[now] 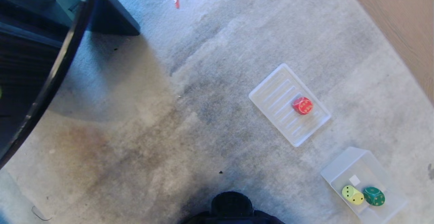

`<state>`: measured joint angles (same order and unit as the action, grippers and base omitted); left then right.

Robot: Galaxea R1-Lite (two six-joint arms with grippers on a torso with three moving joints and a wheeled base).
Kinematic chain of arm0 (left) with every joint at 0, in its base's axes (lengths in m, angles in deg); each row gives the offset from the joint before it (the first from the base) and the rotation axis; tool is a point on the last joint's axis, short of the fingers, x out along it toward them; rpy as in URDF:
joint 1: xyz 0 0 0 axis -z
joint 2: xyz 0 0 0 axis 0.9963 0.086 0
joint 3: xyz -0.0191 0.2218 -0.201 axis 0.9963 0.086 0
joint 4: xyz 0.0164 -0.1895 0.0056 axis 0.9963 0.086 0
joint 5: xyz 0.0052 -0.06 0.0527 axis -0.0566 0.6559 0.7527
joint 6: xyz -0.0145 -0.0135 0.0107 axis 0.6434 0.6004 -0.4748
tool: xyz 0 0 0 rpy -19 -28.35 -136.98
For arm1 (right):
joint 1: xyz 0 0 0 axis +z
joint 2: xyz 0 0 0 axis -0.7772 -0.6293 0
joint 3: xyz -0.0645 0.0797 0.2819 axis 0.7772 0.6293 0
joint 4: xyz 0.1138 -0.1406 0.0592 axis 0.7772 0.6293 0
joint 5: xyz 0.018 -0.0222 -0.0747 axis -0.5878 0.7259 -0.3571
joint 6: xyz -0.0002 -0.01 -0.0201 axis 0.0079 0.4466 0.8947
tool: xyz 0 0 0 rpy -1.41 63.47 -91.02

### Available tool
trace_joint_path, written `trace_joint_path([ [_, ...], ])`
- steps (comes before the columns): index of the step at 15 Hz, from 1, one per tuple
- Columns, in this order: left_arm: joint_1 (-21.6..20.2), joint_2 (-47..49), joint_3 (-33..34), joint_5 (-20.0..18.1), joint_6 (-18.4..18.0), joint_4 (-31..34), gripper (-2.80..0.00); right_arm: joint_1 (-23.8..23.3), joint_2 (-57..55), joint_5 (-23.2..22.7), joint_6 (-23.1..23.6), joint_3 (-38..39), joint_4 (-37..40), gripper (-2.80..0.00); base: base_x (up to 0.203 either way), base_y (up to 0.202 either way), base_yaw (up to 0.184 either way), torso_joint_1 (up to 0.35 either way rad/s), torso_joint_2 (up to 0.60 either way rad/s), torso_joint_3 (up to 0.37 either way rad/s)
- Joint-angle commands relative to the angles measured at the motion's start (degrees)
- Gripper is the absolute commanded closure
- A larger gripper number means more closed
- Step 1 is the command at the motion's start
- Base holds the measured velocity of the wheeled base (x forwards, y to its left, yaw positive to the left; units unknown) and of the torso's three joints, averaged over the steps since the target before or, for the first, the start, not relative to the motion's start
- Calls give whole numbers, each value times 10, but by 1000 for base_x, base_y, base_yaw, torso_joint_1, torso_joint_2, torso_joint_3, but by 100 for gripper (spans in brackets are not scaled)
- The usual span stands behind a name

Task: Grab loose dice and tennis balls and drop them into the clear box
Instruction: Pick up toys out of the box

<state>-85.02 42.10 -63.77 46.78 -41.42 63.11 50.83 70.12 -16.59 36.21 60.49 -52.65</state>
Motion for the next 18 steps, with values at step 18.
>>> trace_joint_path([
  [18, 0, 0, 0, 0, 3, -1, 0, -2, -17, -1, 2, -25, 5, 0, 0, -2, 36, 1, 2, 1],
])
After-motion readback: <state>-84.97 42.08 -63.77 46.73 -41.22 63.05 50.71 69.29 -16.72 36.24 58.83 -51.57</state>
